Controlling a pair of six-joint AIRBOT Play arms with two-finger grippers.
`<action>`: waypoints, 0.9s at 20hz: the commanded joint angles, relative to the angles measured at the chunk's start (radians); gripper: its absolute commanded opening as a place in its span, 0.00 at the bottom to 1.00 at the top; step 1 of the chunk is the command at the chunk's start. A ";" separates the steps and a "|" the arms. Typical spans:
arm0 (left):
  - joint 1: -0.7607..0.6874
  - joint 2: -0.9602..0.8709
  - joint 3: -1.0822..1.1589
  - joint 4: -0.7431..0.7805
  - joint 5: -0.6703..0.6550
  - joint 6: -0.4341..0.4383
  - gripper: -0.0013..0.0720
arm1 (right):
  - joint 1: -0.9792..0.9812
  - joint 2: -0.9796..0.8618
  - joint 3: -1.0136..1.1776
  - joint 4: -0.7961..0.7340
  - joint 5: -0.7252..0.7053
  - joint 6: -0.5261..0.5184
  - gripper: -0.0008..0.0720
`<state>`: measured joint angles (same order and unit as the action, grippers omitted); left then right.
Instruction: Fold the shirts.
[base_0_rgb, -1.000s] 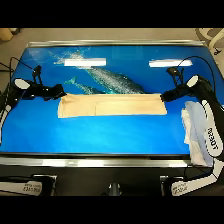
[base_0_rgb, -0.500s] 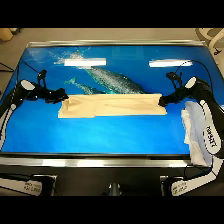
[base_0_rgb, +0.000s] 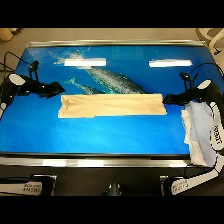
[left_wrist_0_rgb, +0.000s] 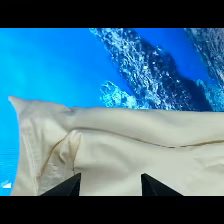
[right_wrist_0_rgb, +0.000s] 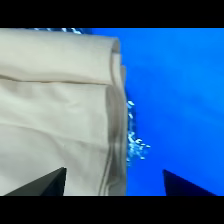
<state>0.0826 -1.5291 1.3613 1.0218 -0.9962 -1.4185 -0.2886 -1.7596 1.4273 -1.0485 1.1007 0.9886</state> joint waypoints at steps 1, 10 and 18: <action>-0.029 0.055 0.005 -0.002 -0.010 0.005 0.67 | -0.007 -0.056 0.001 0.134 0.028 -0.006 0.90; -0.152 0.148 0.005 -0.002 -0.009 0.005 0.67 | 0.124 -0.088 0.001 0.102 -0.008 0.085 0.15; -0.420 -0.031 0.002 -0.058 0.256 -0.114 0.07 | 0.122 0.178 0.001 0.181 0.063 0.016 0.03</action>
<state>-0.2291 -1.4769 1.3636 1.0058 -0.8734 -1.4502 -0.1688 -1.6840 1.4281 -0.8803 1.1191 1.0172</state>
